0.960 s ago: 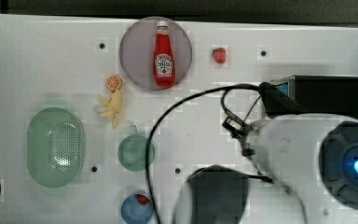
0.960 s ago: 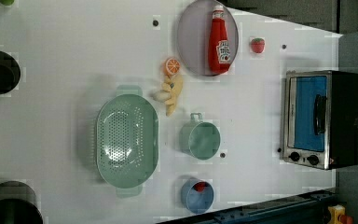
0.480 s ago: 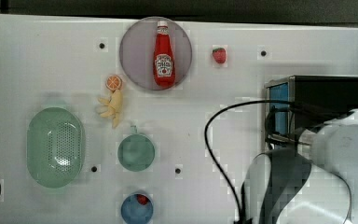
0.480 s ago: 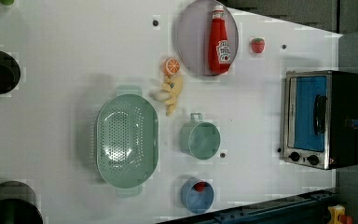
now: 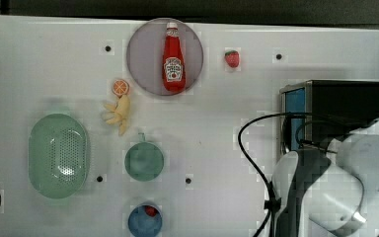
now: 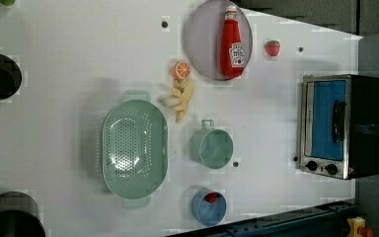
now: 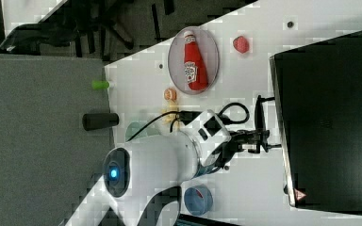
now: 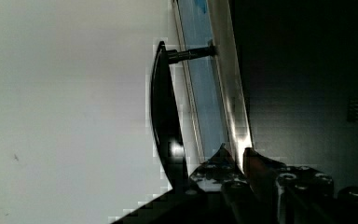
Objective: Flap open oven.
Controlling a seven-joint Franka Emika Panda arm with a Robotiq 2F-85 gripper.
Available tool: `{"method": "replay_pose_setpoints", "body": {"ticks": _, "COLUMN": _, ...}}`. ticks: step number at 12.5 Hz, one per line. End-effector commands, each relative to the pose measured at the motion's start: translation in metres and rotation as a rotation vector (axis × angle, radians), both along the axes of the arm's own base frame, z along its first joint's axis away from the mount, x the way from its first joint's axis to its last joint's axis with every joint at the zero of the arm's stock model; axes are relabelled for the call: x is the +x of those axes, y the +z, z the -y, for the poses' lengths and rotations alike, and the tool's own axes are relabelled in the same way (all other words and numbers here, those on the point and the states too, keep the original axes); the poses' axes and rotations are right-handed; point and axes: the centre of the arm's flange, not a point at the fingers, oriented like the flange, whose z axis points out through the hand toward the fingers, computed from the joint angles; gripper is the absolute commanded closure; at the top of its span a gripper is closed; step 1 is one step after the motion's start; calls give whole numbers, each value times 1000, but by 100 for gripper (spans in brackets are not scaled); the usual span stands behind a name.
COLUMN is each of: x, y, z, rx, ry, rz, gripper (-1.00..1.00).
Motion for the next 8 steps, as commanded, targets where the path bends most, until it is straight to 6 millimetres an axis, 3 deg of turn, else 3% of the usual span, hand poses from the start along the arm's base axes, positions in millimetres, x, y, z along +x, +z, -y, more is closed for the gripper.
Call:
{"method": "replay_pose_setpoints", "body": {"ticks": 1, "x": 12, "y": -23, "z": -16, "rx": -18, "ry": 95, "rz": 4, "gripper": 65}}
{"method": "replay_pose_setpoints", "body": {"ticks": 5, "x": 15, "y": -54, "z": -20, "rx": -36, "ry": 106, "rz": -9, "gripper": 65}}
{"method": "replay_pose_setpoints", "body": {"ticks": 8, "x": 23, "y": -63, "z": -31, "rx": -49, "ry": 137, "rz": -14, "gripper": 65}}
